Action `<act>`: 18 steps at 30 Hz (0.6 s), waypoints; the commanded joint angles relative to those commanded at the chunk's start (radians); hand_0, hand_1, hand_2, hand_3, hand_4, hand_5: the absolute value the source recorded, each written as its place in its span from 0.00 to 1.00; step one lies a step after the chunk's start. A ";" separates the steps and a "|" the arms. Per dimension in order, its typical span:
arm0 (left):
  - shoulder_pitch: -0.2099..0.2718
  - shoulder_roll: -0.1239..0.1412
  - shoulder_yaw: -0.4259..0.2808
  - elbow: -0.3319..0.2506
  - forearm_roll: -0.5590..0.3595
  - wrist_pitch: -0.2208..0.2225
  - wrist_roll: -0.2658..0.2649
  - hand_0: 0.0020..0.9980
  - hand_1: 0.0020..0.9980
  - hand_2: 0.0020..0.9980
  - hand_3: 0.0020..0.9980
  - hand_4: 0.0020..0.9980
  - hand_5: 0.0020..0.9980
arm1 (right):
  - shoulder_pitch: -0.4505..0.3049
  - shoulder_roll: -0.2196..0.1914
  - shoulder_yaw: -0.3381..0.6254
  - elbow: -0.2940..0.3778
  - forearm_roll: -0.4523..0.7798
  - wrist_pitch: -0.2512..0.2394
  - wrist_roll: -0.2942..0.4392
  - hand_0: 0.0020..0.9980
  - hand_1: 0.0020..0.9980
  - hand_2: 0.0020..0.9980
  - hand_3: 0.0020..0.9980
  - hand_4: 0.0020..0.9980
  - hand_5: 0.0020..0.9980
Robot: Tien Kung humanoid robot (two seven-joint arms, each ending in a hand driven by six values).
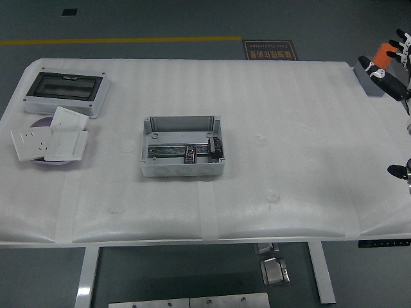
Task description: Pick up the battery,place it into the box
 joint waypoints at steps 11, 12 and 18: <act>0.011 0.024 0.022 0.000 -0.021 0.002 -0.008 0.60 0.62 0.39 0.47 0.49 0.50 | -0.009 0.019 0.004 0.036 -0.194 -0.003 -0.059 0.89 0.80 0.85 1.00 0.95 0.54; 0.011 0.025 0.022 0.000 -0.021 0.002 -0.008 0.60 0.62 0.39 0.47 0.49 0.50 | -0.011 0.020 0.007 0.036 -0.185 -0.002 -0.055 0.89 0.80 0.85 1.00 0.95 0.54; 0.011 0.027 0.025 0.000 -0.026 0.003 -0.009 0.60 0.62 0.39 0.47 0.50 0.51 | -0.031 0.021 0.035 0.031 -0.091 0.000 -0.025 0.89 0.80 0.85 1.00 0.94 0.52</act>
